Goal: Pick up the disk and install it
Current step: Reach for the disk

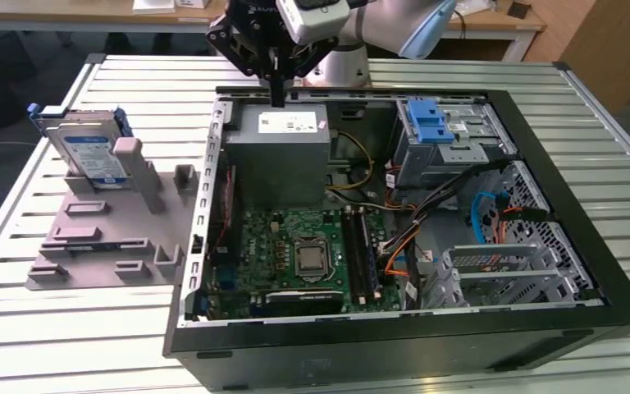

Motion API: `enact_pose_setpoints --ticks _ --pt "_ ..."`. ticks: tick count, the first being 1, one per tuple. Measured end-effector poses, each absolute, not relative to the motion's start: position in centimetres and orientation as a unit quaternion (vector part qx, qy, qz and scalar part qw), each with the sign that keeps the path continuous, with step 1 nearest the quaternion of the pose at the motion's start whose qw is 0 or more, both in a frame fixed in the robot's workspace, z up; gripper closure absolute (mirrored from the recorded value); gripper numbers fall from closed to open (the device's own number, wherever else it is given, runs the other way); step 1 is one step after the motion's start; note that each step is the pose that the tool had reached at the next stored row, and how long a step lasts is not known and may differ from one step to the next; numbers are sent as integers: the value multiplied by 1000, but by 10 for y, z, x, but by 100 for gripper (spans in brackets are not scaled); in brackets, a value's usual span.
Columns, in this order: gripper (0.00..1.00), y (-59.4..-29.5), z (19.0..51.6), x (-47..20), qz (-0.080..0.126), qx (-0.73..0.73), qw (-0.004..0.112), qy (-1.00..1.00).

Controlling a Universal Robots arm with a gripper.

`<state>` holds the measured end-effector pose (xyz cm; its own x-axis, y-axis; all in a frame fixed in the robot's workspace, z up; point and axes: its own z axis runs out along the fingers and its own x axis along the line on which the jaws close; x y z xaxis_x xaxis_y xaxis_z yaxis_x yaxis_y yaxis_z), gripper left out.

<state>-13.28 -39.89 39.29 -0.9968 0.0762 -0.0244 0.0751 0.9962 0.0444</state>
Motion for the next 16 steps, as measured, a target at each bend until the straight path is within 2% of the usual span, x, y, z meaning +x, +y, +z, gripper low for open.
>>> enact_pose_setpoints --ticks 16 --pt "89 -399 392 -141 22 38 13 999"
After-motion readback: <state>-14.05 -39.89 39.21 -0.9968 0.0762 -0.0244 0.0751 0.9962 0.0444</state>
